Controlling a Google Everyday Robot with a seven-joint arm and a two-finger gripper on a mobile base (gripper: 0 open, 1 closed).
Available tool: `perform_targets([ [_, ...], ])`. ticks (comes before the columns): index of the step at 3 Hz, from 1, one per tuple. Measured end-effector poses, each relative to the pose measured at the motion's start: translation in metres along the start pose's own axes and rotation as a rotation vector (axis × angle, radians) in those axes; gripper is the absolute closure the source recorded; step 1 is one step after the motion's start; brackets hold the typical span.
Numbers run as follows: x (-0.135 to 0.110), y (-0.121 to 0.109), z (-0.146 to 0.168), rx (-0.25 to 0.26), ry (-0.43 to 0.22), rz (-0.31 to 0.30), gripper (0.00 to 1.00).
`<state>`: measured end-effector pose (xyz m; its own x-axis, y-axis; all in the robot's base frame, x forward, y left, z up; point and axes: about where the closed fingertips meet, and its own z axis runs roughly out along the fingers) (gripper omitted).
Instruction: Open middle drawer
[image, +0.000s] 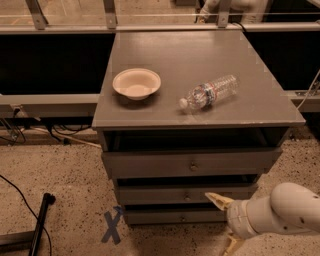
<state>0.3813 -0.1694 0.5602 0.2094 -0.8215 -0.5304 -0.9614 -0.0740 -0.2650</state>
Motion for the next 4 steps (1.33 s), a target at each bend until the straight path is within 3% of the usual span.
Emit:
perform_targets([
  [1,0.002,-0.020,0.053,0.053,-0.022,-0.004,0.00],
  [2,0.001,-0.019,0.055,0.048,-0.011,-0.005,0.00],
  [3,0.007,-0.017,0.058,0.049,0.084,-0.037,0.00],
  [4,0.033,-0.026,0.071,0.078,0.175,-0.058,0.00],
])
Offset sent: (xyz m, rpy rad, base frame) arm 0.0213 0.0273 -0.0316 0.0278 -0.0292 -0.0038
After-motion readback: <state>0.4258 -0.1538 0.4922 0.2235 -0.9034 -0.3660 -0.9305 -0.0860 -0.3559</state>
